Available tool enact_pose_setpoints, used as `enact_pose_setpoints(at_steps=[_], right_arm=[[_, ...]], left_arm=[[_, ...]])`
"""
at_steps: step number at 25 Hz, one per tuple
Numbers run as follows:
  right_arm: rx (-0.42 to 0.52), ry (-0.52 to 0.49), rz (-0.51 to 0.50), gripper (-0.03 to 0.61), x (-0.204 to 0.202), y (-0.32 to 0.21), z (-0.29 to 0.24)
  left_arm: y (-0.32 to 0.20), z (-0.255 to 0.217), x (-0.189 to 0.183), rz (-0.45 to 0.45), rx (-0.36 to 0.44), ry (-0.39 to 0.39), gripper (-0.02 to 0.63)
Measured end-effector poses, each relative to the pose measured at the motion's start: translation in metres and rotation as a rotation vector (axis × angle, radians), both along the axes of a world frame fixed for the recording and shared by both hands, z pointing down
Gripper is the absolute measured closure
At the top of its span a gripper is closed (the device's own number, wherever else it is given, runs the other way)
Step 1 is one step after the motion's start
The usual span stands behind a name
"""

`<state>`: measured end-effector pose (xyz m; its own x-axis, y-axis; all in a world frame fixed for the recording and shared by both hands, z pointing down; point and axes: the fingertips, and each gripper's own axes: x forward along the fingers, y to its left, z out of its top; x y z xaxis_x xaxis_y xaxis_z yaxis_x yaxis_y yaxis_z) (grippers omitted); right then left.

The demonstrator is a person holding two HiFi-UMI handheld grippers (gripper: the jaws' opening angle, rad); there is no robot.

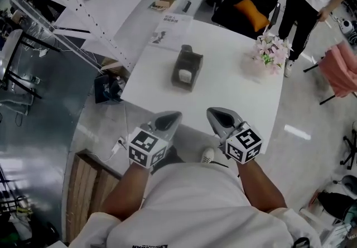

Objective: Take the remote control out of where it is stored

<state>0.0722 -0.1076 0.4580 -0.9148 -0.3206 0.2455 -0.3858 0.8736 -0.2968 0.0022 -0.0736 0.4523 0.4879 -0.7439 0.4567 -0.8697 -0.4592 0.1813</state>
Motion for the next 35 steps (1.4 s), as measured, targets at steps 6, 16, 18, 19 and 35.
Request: enact_pose_setpoints(at_steps=[6, 16, 18, 19, 35], right_arm=[[-0.007, 0.058, 0.069, 0.572, -0.034, -0.011, 0.014], [0.011, 0.157, 0.173, 0.571, -0.076, -0.040, 0.037], [0.026, 0.175, 0.189, 0.571, -0.083, -0.049, 0.039], [0.038, 0.185, 0.199, 0.572, -0.087, -0.054, 0.040], [0.181, 0.428, 0.287, 0.484, -0.123, -0.113, 0.068]], left_arm=[[-0.029, 0.009, -0.035, 0.090, -0.010, -0.013, 0.612], [-0.066, 0.018, -0.070, 0.240, 0.002, -0.043, 0.612], [-0.073, 0.019, -0.079, 0.259, 0.002, -0.047, 0.612], [-0.077, 0.020, -0.083, 0.270, -0.001, -0.047, 0.612], [-0.092, 0.038, -0.128, 0.413, -0.036, -0.043, 0.612]])
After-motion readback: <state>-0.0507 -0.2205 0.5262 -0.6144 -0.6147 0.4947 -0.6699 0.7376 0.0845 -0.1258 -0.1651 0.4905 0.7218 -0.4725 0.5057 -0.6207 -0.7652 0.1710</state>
